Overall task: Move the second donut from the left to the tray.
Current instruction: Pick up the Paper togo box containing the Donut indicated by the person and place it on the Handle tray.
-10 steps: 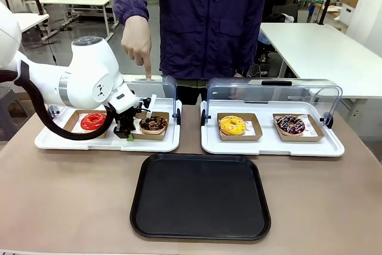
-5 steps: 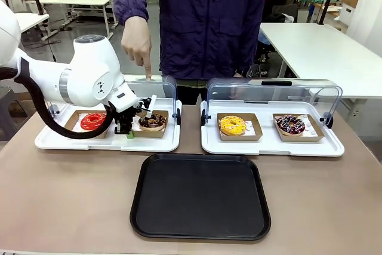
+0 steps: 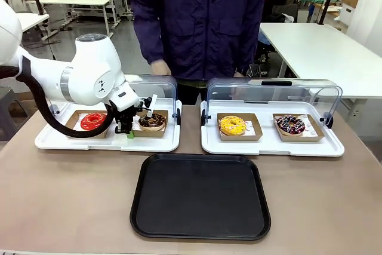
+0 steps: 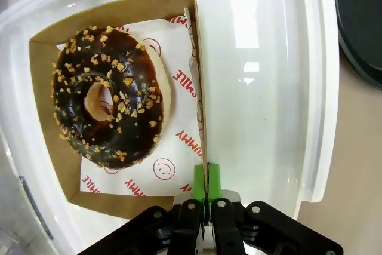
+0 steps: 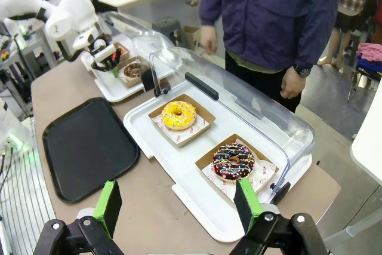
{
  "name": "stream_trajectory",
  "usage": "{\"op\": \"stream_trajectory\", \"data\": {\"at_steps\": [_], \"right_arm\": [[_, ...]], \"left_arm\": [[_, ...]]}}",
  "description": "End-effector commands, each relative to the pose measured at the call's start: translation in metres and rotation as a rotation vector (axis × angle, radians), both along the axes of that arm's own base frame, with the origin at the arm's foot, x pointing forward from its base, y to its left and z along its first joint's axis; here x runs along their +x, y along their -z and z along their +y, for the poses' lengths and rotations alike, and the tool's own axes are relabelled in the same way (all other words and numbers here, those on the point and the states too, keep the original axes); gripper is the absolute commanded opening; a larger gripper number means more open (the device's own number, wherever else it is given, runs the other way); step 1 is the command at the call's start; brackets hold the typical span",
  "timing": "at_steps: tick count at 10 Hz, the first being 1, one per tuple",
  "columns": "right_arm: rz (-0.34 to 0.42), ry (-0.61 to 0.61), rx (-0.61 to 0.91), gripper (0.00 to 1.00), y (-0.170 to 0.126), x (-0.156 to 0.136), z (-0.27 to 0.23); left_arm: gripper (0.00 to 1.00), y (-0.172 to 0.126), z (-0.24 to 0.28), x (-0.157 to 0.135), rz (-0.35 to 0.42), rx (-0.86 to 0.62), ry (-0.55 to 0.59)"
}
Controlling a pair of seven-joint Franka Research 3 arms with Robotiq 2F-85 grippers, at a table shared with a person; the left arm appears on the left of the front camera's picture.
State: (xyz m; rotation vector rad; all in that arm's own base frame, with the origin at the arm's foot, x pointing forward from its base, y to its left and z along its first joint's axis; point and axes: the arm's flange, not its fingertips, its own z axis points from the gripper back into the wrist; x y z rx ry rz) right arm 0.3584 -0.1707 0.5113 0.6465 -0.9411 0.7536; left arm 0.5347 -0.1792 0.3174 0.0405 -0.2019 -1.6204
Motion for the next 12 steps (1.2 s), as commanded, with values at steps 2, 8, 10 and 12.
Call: {"op": "stream_trajectory", "data": {"at_steps": [2,8,10,12], "right_arm": [[-0.039,-0.006,0.014,1.0,-0.001,0.003,0.0],[-0.039,-0.006,0.014,1.0,-0.001,0.003,0.0],[-0.039,-0.006,0.014,1.0,-0.001,0.003,0.0],[-0.039,-0.006,0.014,1.0,-0.001,0.003,0.0]], "left_arm": [[0.02,0.0,0.0,0.0,0.0,0.0,0.0],[0.02,-0.053,0.007,-0.064,-0.179,-0.003,-0.081],[0.02,-0.059,0.002,-0.096,-0.171,-0.01,-0.072],[0.02,-0.062,-0.013,-0.142,-0.175,-0.028,-0.087]]}}
